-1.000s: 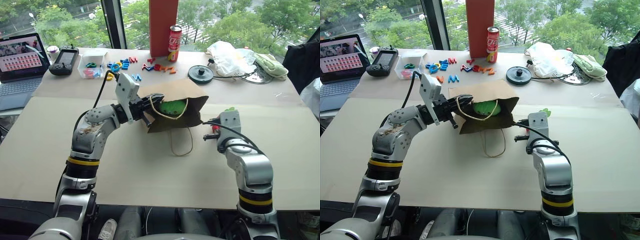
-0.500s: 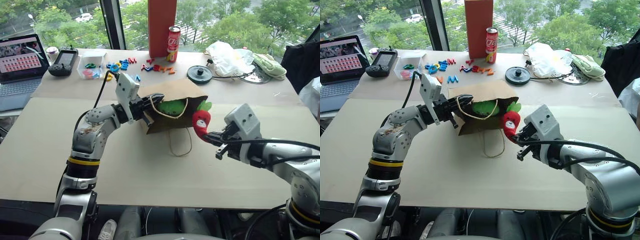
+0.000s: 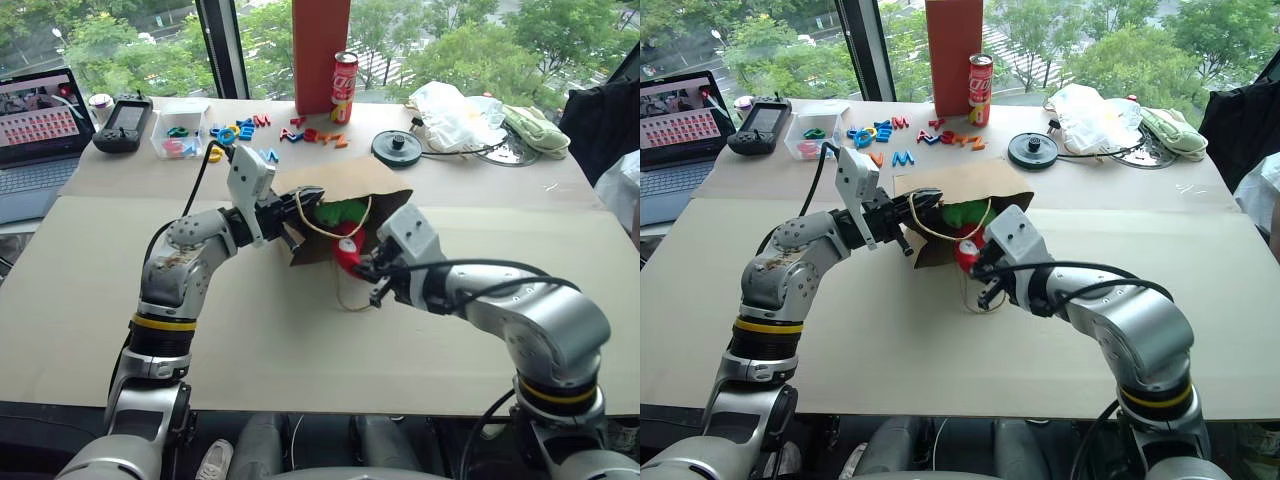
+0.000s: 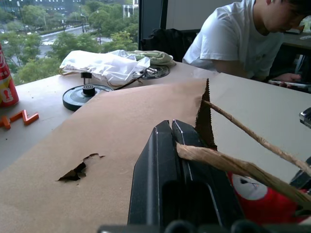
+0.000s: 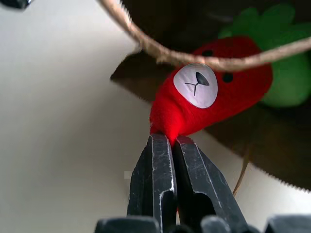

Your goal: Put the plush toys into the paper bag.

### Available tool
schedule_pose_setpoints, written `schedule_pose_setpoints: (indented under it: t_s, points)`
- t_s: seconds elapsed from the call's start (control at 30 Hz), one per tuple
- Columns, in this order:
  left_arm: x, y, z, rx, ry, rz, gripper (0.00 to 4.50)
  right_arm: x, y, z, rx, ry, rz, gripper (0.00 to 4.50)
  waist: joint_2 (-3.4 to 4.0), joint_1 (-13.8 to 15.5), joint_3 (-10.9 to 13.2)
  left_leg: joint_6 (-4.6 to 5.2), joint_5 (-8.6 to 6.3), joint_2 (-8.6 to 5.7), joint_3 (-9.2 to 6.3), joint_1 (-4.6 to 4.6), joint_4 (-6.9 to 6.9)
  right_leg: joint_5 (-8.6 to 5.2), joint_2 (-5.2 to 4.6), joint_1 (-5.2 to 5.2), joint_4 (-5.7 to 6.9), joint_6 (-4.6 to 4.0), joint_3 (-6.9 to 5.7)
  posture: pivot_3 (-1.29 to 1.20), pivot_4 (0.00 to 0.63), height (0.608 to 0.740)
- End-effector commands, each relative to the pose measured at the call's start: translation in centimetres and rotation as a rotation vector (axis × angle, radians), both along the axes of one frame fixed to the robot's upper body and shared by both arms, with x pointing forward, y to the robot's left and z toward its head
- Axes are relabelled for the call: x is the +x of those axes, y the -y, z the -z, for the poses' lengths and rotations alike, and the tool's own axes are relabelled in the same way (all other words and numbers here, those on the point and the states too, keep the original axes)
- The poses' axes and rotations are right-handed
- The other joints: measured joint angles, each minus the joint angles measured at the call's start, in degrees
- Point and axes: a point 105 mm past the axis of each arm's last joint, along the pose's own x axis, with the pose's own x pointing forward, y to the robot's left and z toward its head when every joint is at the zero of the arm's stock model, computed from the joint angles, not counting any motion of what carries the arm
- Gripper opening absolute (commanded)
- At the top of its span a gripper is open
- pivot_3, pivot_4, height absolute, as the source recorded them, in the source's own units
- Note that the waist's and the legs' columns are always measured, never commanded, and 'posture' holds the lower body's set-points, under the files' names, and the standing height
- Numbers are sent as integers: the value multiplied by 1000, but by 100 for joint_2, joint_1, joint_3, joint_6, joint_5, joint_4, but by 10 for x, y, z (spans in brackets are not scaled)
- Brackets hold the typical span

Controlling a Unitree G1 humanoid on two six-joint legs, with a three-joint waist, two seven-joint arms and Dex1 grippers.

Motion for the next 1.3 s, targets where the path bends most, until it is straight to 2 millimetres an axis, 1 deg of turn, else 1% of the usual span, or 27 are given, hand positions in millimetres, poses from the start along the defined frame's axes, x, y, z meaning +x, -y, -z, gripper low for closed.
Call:
schedule_pose_setpoints:
  t_s: [0.03, 0.13, 0.23, 0.37, 0.4, 0.43, 0.5, 0.57, 0.6, 0.67, 0.7, 0.73, 0.9, 1.0, 1.07, 1.13, 1.27, 1.3]
  points:
    - [-4, 1, -13, -3, 50, 8, 0, 25, -16, -15, 33, 104, 33, 41, 0, 7, 0, 0, 0, 0, 1, 0, 0, 0, -1, -1, 1, 0, 0, 0, 150, 739]
    - [-5, 1, -14, -3, 50, 13, 0, 42, -28, -13, 44, 119, 62, 41, 0, 13, 0, 0, 0, -2, 5, -9, -2, 0, -7, -7, 1, 0, 1, 0, 150, 739]
    - [-5, 2, -14, -3, 49, 14, 0, 52, -38, -10, 74, 122, 90, 41, 0, 25, 0, 0, 0, -2, 6, -10, -2, 0, -11, -7, 0, 0, -2, 0, 150, 739]
    - [-5, 2, -15, -3, 49, 14, 0, 59, -45, -5, 101, 124, 115, 41, 1, 18, 0, 0, 0, 1, 7, -12, -3, 1, -11, -8, 6, 0, -2, 0, 150, 739]
    - [-5, 2, -15, -2, 50, 14, 0, 60, -45, -5, 107, 125, 119, 362, 1, 17, 0, 0, 0, 1, 7, -11, -3, 1, -11, -8, 7, 0, -3, 0, 150, 739]
    - [-5, 2, -15, -2, 50, 14, 0, 60, -45, -5, 113, 127, 125, 568, 1, 16, 0, -1, 0, 2, 7, -11, -3, 1, -11, -8, 8, 0, -2, 0, 150, 739]
    - [-5, 2, -15, -2, 50, 12, 0, 61, -44, -5, 132, 116, 133, 1119, 1, 14, 0, -1, 0, 3, 7, -11, -3, 1, -10, -8, 9, 0, -3, 0, 150, 739]
    - [-4, 2, -15, -2, 50, 11, 0, 60, -42, -6, 148, 110, 133, 1830, 1, 11, 0, -1, 0, 4, 7, -11, -3, 1, -10, -8, 9, 0, -3, 0, 150, 739]
    - [-4, 2, -15, -2, 51, 10, 0, 59, -42, -8, 155, 110, 131, 2091, 1, 10, 0, -1, 0, 4, 7, -10, -3, 1, -10, -8, 9, 0, -3, 0, 150, 739]
    - [-4, 2, -15, -1, 50, 9, 0, 56, -40, -10, 169, 103, 124, 2760, 1, 12, 0, -1, 0, 4, 7, -10, -4, 1, -10, -9, 9, 0, -3, 0, 150, 739]
    - [-4, 2, -14, -1, 50, 9, 0, 55, -39, -11, 172, 100, 122, 3210, 1, 15, 0, -1, 0, 4, 7, -11, -4, 1, -10, -9, 9, -1, -3, 0, 150, 739]
    - [-4, 2, -14, 0, 50, 8, 0, 53, -38, -11, 172, 94, 116, 3493, 1, 14, 0, -1, 0, 4, 7, -11, -4, 1, -11, -8, 9, -1, -3, 0, 150, 739]
    - [-4, 2, -13, -1, 49, 7, 0, 37, -25, -12, 166, 74, 104, 3493, 1, 17, 0, -1, -1, 4, 6, -11, -7, 1, -11, -8, 9, -1, -4, 0, 150, 739]
    - [-3, 3, -13, 1, 48, 7, 0, 21, -22, -8, 158, 44, 71, 3493, 1, 16, 0, -1, -1, 4, 6, -11, -7, 1, -11, -8, 9, -1, -3, 0, 150, 739]
    - [-3, 3, -13, 1, 47, 7, 0, 10, -22, 0, 144, 10, 47, 3493, 1, 16, 0, -1, -1, 4, 6, -10, -7, 1, -11, -8, 6, 0, -3, 0, 150, 739]
    - [-3, 3, -13, 0, 48, 7, 0, 2, -21, 13, 126, -33, 36, 3493, 1, 12, 0, -1, -1, 5, 6, -10, -7, 1, -10, -8, 4, -1, -3, 0, 150, 739]
    - [-3, 4, -14, -1, 48, 9, 0, -3, -19, 36, 88, -101, 51, 3493, 1, 7, 0, -1, 0, 3, 7, -9, -5, 1, -10, -8, 2, 0, -1, 0, 150, 739]
    - [-3, 4, -14, -2, 48, 10, 0, 0, -17, 45, 75, -122, 73, 3493, 1, 7, 0, -1, 0, 3, 7, -9, -5, 1, -10, -8, 2, 0, 0, 0, 150, 739]
